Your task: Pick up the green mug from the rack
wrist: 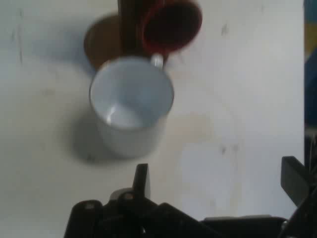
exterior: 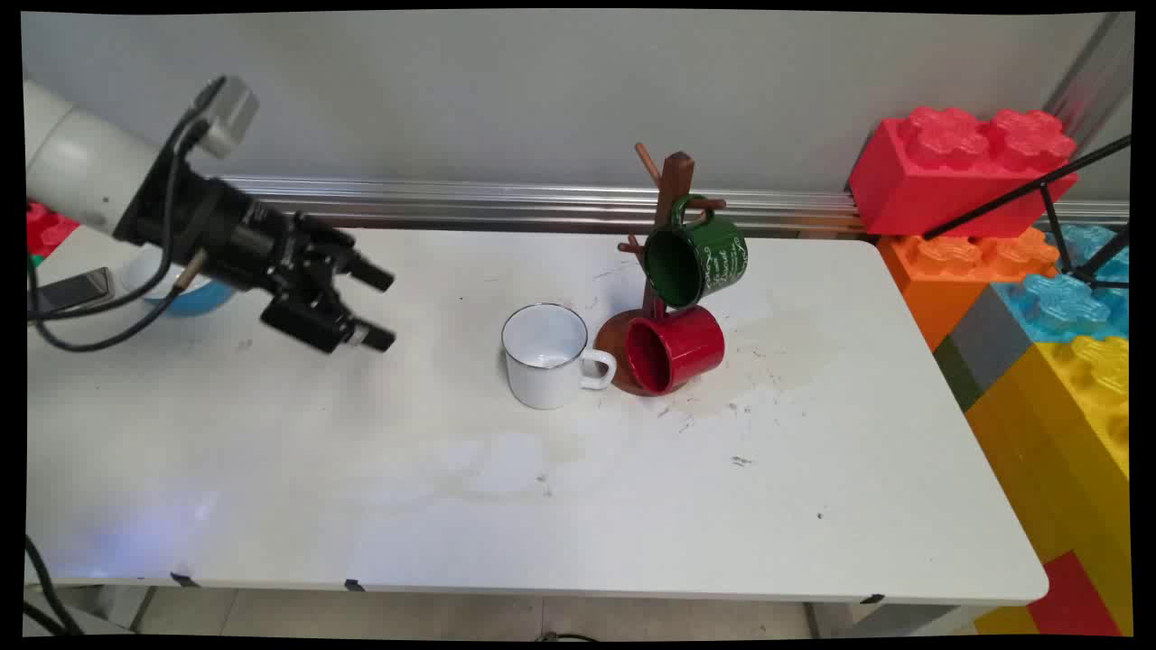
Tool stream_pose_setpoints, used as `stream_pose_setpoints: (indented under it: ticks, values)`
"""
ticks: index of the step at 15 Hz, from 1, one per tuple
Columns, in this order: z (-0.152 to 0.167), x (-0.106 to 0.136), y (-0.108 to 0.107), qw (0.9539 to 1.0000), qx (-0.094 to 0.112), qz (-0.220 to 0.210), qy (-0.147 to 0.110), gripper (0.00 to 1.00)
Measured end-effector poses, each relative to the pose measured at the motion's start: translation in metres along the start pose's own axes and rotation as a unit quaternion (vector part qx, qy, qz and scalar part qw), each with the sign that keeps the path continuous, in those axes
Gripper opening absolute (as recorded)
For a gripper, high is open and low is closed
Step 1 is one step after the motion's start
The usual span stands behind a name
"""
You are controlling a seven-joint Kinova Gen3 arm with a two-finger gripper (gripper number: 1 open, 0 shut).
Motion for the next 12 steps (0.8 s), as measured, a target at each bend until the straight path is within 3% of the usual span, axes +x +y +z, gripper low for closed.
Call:
stream_pose_setpoints:
  ticks: [5,12]
  values:
    - [0.003,0.021,0.005,0.9972,-0.004,-0.014,0.073,1.0]
    - [0.018,0.039,0.014,0.9945,-0.013,-0.018,0.102,1.0]
